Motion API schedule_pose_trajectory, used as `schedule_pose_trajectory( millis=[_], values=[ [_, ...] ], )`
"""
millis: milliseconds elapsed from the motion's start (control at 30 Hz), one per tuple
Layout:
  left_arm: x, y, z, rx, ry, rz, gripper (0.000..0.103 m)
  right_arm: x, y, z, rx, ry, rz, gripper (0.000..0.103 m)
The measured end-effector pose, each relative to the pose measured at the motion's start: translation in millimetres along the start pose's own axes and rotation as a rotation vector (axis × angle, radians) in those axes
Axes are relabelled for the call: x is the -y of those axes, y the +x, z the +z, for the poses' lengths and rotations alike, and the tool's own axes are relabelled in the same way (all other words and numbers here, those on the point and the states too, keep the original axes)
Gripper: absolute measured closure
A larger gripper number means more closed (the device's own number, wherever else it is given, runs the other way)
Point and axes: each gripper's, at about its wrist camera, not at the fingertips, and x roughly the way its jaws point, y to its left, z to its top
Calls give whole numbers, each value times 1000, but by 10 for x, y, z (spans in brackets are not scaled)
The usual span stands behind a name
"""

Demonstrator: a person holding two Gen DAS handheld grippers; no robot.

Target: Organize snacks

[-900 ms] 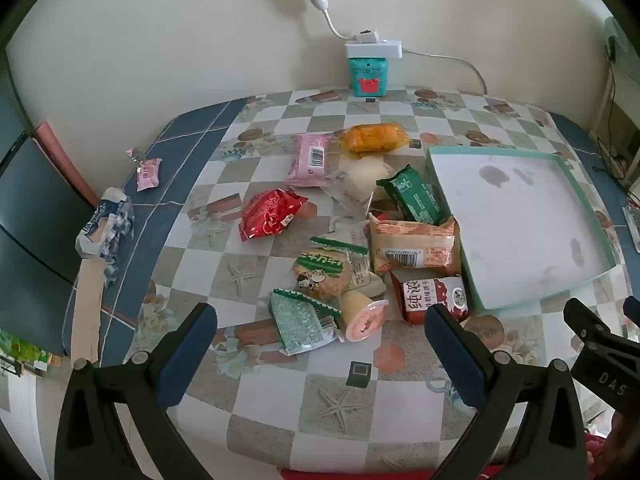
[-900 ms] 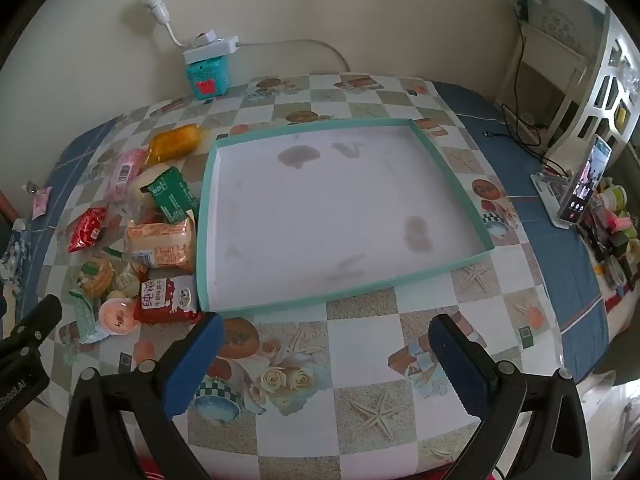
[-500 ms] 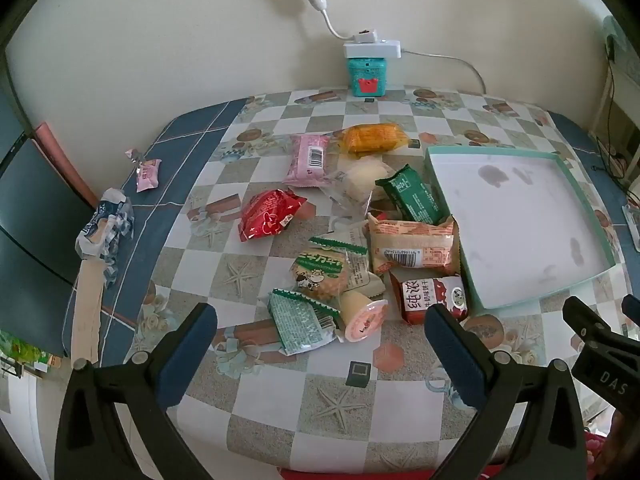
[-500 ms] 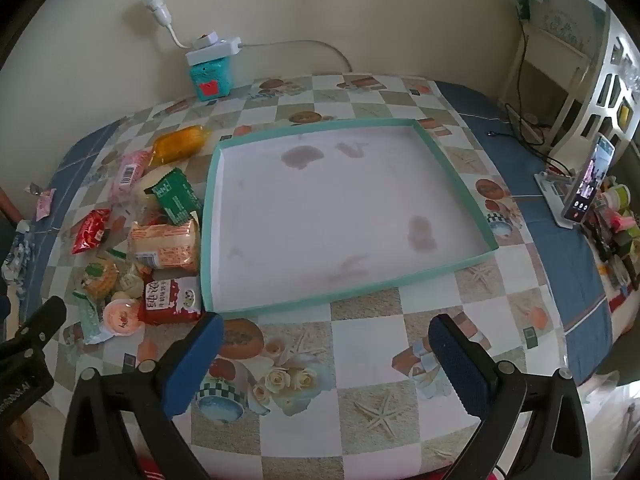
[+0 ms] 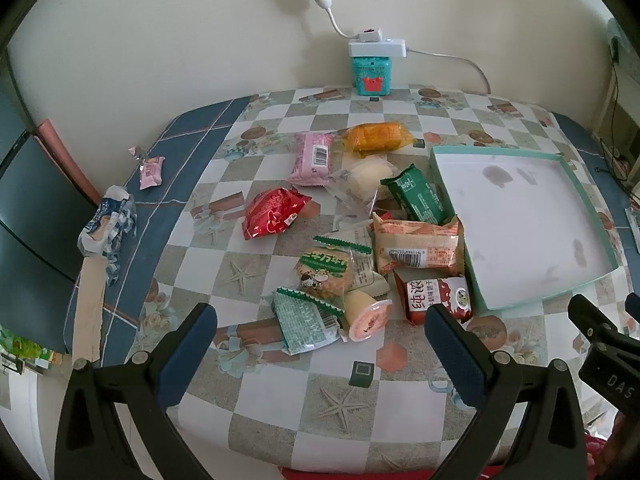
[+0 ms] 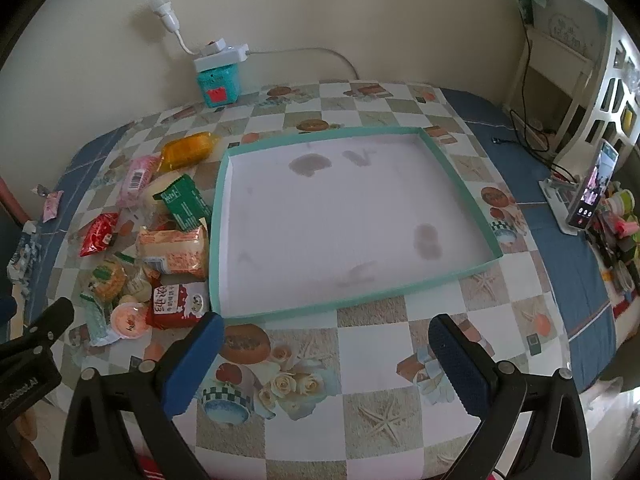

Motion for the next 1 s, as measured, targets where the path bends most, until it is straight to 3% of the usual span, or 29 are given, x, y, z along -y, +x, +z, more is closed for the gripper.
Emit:
schedule_pose_trajectory(
  millis=[1000],
  values=[
    [-35,11,15,2,-1,4,0,-1,4,17,6,-3,28,0]
  ],
)
